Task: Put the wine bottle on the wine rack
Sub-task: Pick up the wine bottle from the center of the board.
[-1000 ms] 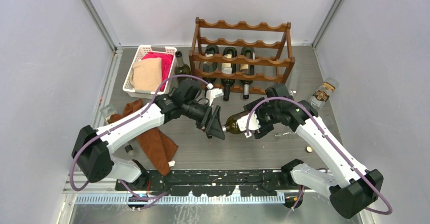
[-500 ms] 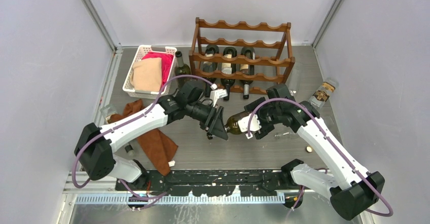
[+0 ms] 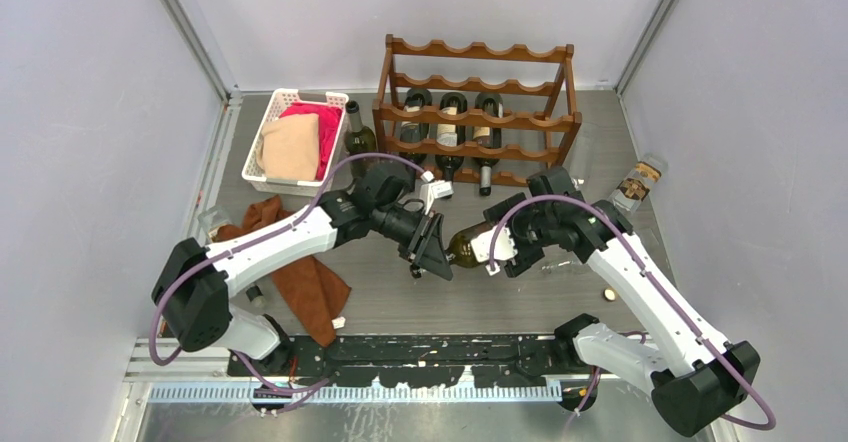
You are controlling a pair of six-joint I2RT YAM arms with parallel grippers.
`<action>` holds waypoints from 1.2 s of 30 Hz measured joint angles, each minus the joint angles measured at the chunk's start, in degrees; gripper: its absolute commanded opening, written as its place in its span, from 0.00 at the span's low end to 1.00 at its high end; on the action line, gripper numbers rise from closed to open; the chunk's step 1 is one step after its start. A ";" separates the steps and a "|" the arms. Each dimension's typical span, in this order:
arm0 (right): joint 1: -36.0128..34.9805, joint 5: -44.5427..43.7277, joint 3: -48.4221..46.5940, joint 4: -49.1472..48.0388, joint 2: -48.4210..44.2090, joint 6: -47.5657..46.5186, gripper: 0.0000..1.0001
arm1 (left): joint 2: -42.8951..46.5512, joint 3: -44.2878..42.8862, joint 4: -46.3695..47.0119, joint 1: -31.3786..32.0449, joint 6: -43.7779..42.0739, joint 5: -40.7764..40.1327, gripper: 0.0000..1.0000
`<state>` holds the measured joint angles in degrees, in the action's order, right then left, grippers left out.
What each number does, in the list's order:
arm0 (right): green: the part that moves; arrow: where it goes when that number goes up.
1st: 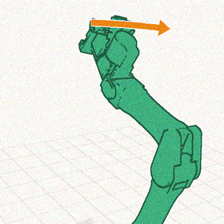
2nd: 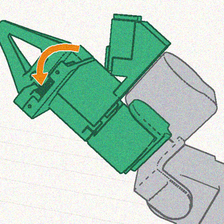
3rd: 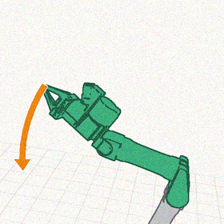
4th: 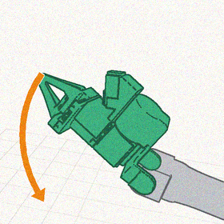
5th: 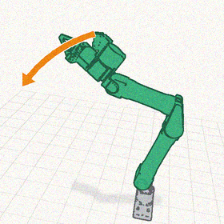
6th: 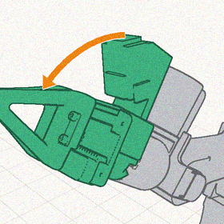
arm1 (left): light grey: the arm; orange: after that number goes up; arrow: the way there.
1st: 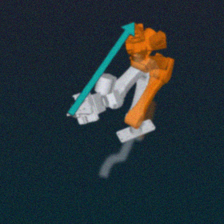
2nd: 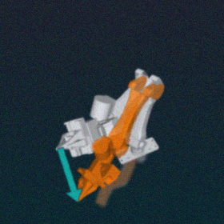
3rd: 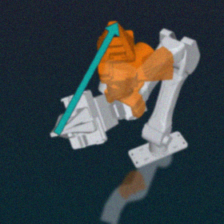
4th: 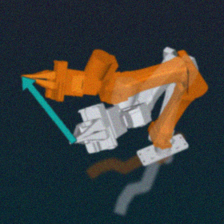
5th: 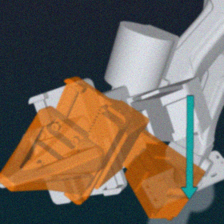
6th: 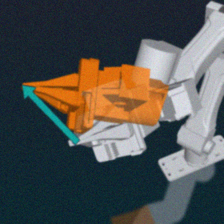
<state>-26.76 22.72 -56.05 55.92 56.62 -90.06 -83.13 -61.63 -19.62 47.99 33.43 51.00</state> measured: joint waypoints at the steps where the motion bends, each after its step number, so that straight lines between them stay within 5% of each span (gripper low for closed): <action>1: 0.00 0.11 0.00 0.04 0.00 0.52 1.00 | 0.15 0.48 0.70 -0.04 0.37 0.13 0.00; 12: 0.00 6.84 -3.10 -1.27 -4.15 14.12 1.00 | 8.44 13.53 15.61 -1.99 9.99 -0.42 0.00; 19: -0.02 12.57 -5.64 -1.03 -11.82 21.97 1.00 | 13.25 17.40 14.99 -4.26 12.22 -4.76 0.00; 27: 0.44 5.14 -8.13 -15.67 -11.80 53.59 1.00 | 16.55 16.81 12.74 -4.46 9.07 -9.64 0.00; 30: 5.88 1.05 -11.74 -20.17 -8.28 66.31 1.00 | 16.63 14.97 9.38 -3.65 6.45 -12.46 0.00; 36: 29.64 2.23 -21.16 -24.83 1.95 89.90 0.97 | 14.95 10.03 4.70 -0.26 2.40 -18.27 0.00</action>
<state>2.87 24.95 -77.21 31.09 58.57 -0.16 -68.18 -51.59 -14.92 47.72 35.83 32.73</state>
